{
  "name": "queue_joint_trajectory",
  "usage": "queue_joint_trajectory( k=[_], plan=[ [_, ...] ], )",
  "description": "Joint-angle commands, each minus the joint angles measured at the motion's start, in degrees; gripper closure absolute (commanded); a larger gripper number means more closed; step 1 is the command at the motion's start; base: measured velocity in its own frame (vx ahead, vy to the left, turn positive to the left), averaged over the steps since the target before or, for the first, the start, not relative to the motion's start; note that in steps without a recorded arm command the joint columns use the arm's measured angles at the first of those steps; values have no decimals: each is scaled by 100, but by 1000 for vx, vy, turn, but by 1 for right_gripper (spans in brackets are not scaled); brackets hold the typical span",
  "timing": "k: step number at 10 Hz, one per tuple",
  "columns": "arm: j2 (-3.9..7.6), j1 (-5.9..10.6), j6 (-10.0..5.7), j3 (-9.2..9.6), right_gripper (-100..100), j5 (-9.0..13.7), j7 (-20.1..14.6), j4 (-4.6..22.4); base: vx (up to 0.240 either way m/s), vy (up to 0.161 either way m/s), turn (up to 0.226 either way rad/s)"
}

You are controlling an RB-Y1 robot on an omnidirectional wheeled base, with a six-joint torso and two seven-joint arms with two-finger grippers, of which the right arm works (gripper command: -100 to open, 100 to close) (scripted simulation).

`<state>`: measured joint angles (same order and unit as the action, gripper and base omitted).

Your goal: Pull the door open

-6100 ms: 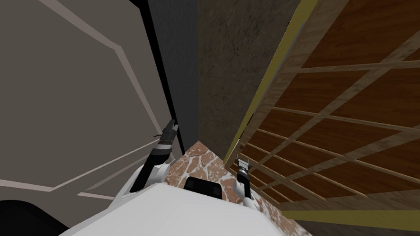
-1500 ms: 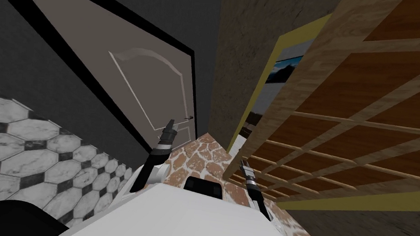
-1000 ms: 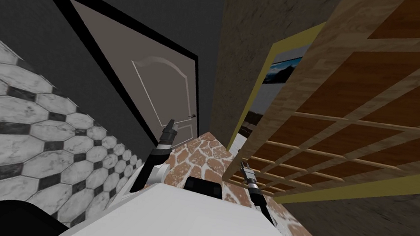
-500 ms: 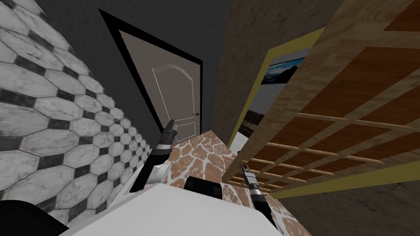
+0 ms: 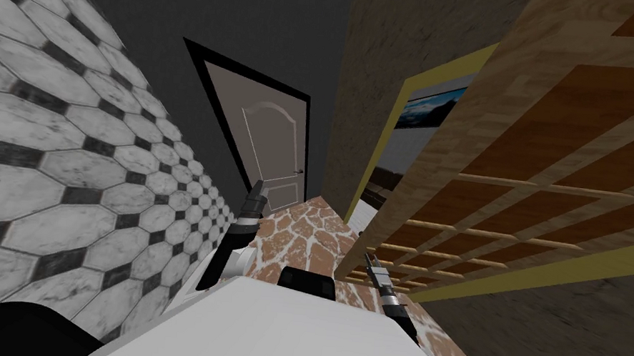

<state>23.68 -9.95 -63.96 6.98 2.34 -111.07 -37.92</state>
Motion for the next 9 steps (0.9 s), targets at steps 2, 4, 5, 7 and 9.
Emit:
queue_joint_trajectory(
  k=[2,4,5,7,9],
  plan=[
    [70,-169,-252,36,100,-51,-53,18,-54,-47,95],
    [139,-350,-492,77,100,-104,-106,16,-76,-50,101],
    [162,-408,-570,90,100,-122,-124,15,-107,-58,106],
    [203,-516,-714,114,100,-153,-156,14,-110,-54,46],
    [263,-673,-922,149,100,-200,-202,12,-156,-39,43]
  ],
)
